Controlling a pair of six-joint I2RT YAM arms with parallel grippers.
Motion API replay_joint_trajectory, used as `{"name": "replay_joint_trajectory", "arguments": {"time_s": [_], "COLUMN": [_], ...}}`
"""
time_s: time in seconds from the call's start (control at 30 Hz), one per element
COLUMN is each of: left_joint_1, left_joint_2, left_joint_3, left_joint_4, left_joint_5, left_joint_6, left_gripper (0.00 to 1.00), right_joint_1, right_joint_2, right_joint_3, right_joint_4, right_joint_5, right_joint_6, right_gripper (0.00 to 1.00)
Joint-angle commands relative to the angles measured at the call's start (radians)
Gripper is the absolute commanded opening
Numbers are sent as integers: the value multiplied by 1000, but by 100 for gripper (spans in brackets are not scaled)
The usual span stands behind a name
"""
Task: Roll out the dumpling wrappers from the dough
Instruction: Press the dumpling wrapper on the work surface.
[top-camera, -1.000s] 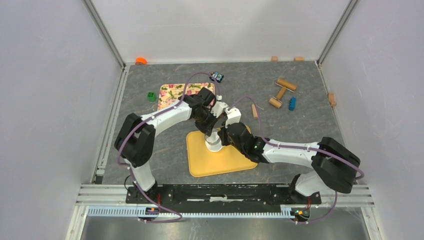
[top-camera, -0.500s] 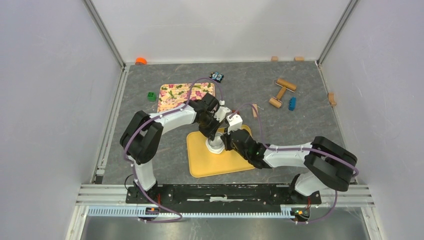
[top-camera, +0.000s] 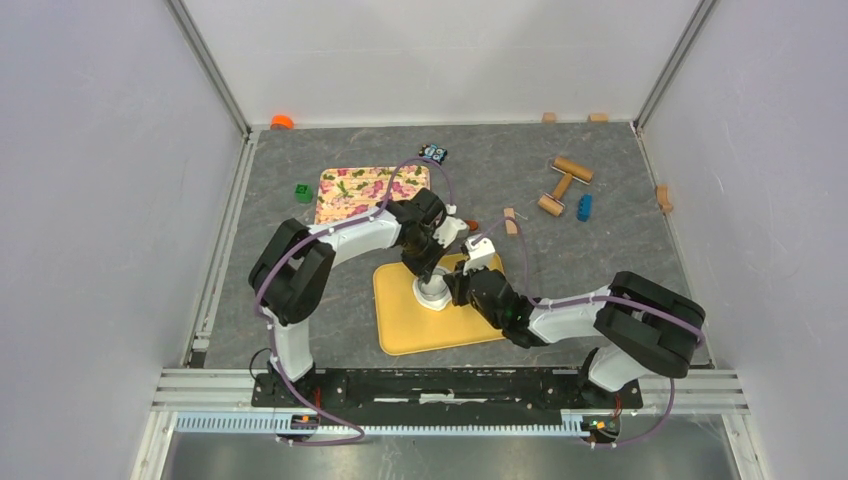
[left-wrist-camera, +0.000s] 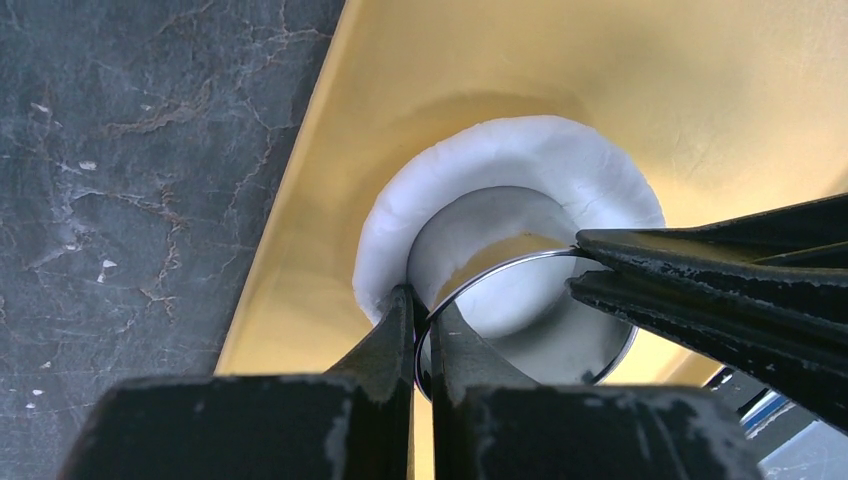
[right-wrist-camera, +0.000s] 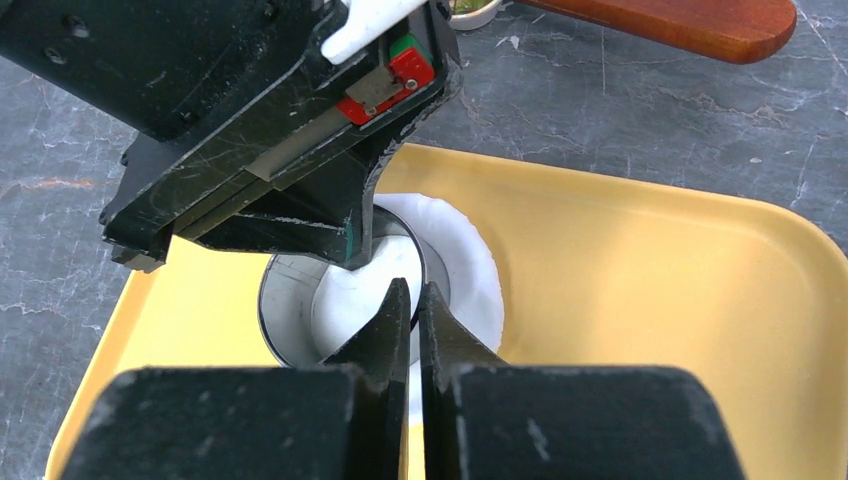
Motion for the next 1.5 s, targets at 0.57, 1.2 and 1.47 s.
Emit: {"name": "replay_joint_trajectory", "arguments": {"time_s": [0.57, 1.2, 1.47], "left_joint_1": [-56, 41, 58], "left_joint_2": [-44, -111, -94], "left_joint_3": [27, 38, 21], "left_joint_4": [-97, 7, -35], "left_joint_5": [186, 236, 212], "left_joint_6": [100, 27, 44], "left_gripper": [23, 40, 30], "right_joint_1": [112, 155, 157], "right_joint_2": [187, 76, 70], "right_joint_3": [-36, 258, 311], "right_joint_4": [-586, -714, -693], "right_joint_5": [189, 181, 164], "right_joint_6": [28, -49, -51], "right_gripper": [0, 0, 0]}}
